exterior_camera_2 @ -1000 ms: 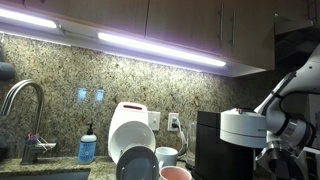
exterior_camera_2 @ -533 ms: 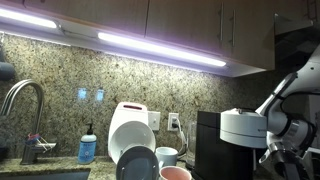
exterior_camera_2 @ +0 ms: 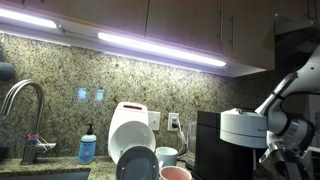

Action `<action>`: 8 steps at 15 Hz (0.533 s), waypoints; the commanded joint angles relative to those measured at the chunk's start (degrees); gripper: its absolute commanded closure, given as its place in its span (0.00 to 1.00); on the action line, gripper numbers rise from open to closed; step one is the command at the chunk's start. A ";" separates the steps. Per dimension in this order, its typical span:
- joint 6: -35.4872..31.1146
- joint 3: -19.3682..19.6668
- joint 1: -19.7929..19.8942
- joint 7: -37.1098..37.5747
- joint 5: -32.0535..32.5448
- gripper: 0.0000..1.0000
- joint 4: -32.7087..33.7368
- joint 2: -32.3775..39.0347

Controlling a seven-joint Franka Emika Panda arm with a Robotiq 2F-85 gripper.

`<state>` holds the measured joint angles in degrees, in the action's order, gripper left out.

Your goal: Place the cup holder on the coffee machine

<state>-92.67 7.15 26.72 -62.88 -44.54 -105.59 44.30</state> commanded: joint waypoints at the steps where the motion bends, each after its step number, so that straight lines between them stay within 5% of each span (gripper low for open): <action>1: 2.14 0.01 0.57 0.04 -0.73 0.95 1.30 -0.29; 8: 1.33 -0.11 0.88 -0.63 -3.86 0.95 1.99 0.10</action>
<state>-92.59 7.12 27.29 -62.95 -46.99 -104.39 44.30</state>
